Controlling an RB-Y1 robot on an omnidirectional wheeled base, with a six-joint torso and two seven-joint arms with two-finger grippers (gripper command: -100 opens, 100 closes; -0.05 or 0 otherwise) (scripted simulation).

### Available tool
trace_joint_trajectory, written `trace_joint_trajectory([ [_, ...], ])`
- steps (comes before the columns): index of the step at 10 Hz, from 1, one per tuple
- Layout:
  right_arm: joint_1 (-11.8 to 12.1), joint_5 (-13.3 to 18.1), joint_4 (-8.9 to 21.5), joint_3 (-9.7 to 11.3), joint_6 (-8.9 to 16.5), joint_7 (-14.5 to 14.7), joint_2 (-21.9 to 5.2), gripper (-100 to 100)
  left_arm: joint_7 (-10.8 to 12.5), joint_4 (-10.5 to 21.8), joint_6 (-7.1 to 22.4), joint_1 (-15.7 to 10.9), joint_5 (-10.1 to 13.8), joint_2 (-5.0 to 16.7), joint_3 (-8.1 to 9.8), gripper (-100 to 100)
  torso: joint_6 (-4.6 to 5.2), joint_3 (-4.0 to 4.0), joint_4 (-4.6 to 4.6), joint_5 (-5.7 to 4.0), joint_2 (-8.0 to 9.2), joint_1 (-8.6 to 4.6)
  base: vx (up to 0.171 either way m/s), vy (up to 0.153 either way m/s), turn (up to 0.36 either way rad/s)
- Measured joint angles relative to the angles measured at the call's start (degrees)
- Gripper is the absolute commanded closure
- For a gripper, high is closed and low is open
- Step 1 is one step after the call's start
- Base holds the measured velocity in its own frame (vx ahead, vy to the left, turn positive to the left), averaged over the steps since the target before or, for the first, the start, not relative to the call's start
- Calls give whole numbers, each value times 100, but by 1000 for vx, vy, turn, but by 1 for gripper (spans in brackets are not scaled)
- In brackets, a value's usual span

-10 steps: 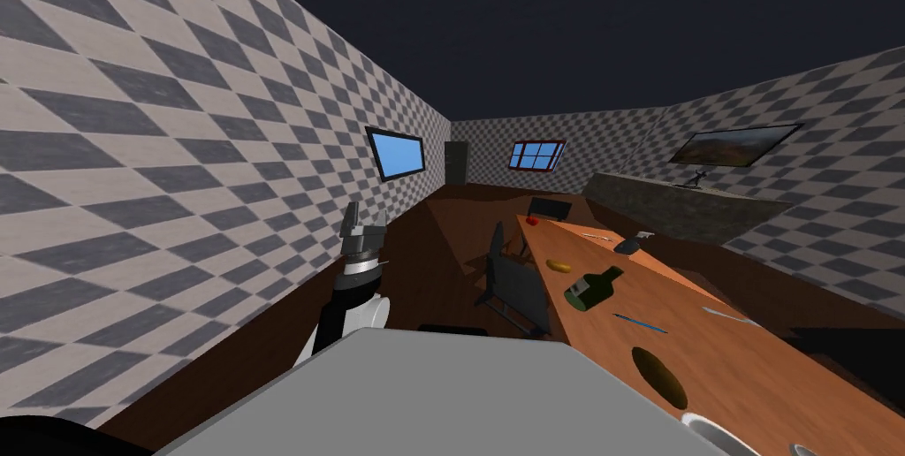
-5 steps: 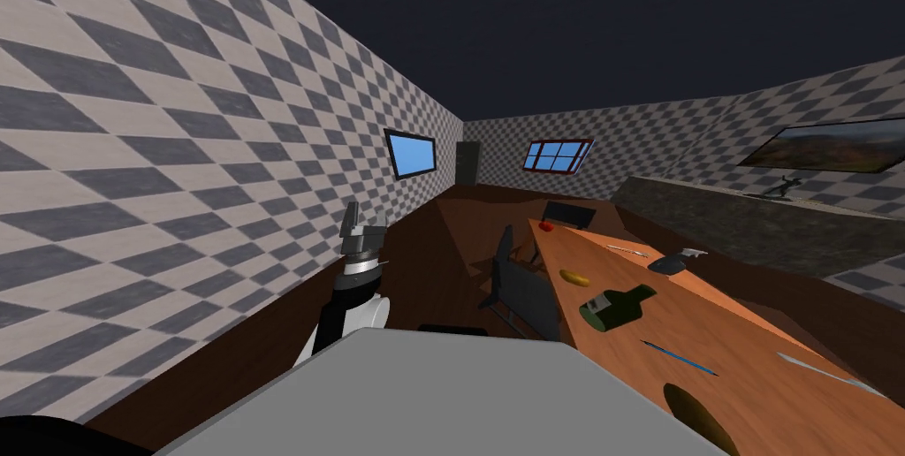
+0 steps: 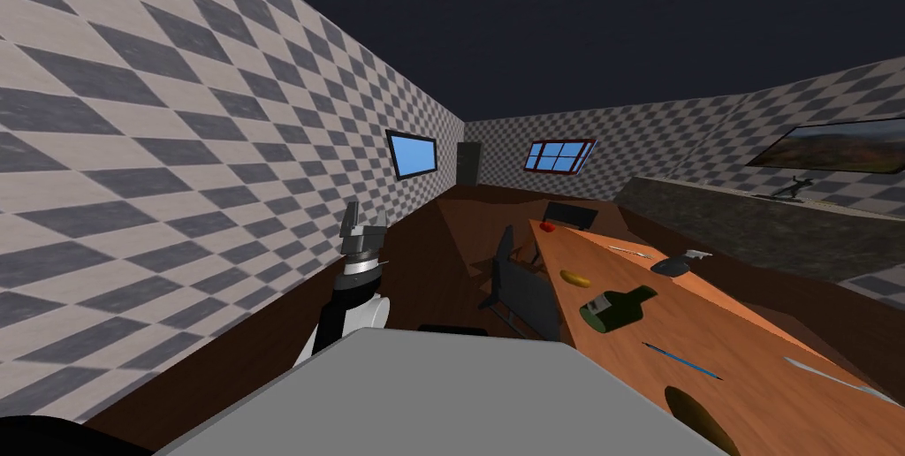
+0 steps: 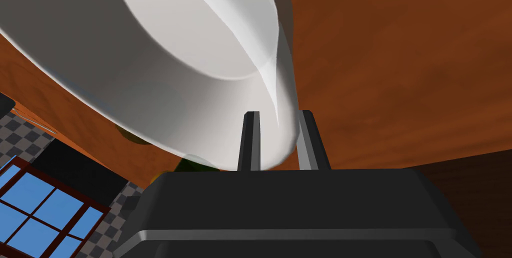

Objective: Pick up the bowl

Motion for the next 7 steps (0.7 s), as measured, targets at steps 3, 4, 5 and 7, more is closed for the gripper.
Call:
trace_joint_trajectory([
  [3, -1, -1, 0, 2, 0, -2, 3, 100, 0, 0, 0, 0, 0, 0, 0, 0, -1, -2, -2, 5, -2, 4, 7, 6, -100],
  [4, -100, -68, -11, 137, 18, -12, -149, 100, 0, 0, 0, 1, 0, 0, 0, 0, 12, -5, -5, -9, -5, 12, 31, 67, -371],
  [5, -246, -193, 37, 321, 16, -28, -365, 100, 0, 0, 0, 1, 0, -1, 0, 0, 23, -5, -9, -24, -1, 25, 18, 58, -195],
  [7, -618, -344, 299, 575, -106, 58, -614, 100, 0, 0, 0, 1, 0, 0, 0, 0, 24, -3, -9, -55, 3, 17, 20, 50, -222],
])
